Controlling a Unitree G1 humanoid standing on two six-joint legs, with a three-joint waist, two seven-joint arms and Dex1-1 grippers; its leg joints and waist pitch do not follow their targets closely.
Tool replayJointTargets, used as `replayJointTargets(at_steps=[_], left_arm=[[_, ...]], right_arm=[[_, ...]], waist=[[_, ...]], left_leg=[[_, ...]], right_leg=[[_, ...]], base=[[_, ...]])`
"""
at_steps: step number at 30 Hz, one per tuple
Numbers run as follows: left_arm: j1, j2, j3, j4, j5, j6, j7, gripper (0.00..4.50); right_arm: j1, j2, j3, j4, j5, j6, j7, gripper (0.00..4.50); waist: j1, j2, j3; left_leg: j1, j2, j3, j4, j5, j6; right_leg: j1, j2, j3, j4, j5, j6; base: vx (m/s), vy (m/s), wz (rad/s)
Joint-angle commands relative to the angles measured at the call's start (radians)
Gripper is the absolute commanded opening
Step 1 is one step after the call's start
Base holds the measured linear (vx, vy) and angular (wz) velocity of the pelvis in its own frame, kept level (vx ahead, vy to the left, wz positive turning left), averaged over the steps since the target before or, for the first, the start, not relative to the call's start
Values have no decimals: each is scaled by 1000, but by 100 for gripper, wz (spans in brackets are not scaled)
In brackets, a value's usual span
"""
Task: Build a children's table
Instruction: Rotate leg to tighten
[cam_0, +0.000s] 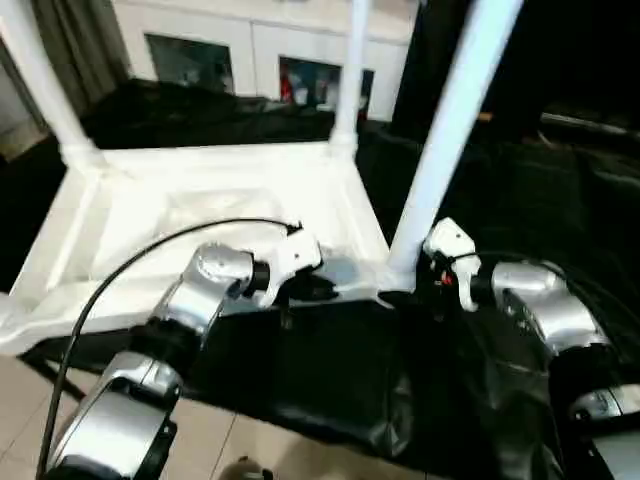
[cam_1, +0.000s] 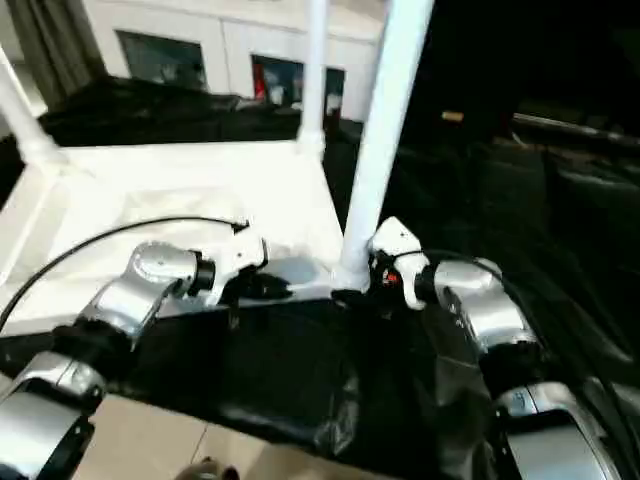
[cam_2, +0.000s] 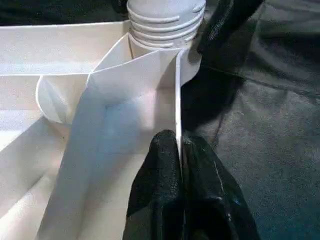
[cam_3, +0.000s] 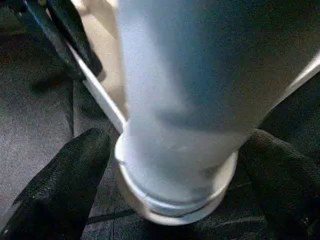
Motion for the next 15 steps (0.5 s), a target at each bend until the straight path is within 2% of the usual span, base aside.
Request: replayJointTargets(at_steps=[1,6,10,15], left_arm=[[-5,-16,3,-50,-52,-15,-30,0],[12,-8,2,-79,-54,-1,-46,0],[16,-8,2,-87,-54,9,-47,0],[17,-8,3,-90,-54,15,-47,0]], right_arm=[[-2,-6,-1,-25,17,15,10,441],[11,-2,-10,-52,27,29,29,441],[18,-2,-12,-59,31,36,32,393],[22,0,-16,-63,39,40,33,357]], waist=[[-2,-10,-71],[-2,-10,-72],[-2,-12,-71],[-1,-12,-72]], left_leg=[[17,71,-31,-70,-213,45],[16,71,-31,-70,-197,47],[16,70,-30,-69,-201,47],[15,69,-30,-68,-190,47]], right_leg=[[48,-86,62,-76,-255,-209],[50,-86,62,-72,-225,-213],[49,-85,61,-74,-244,-209],[50,-85,61,-72,-231,-208]], base=[[0,0,0],[0,0,0],[0,0,0],[0,0,0]])
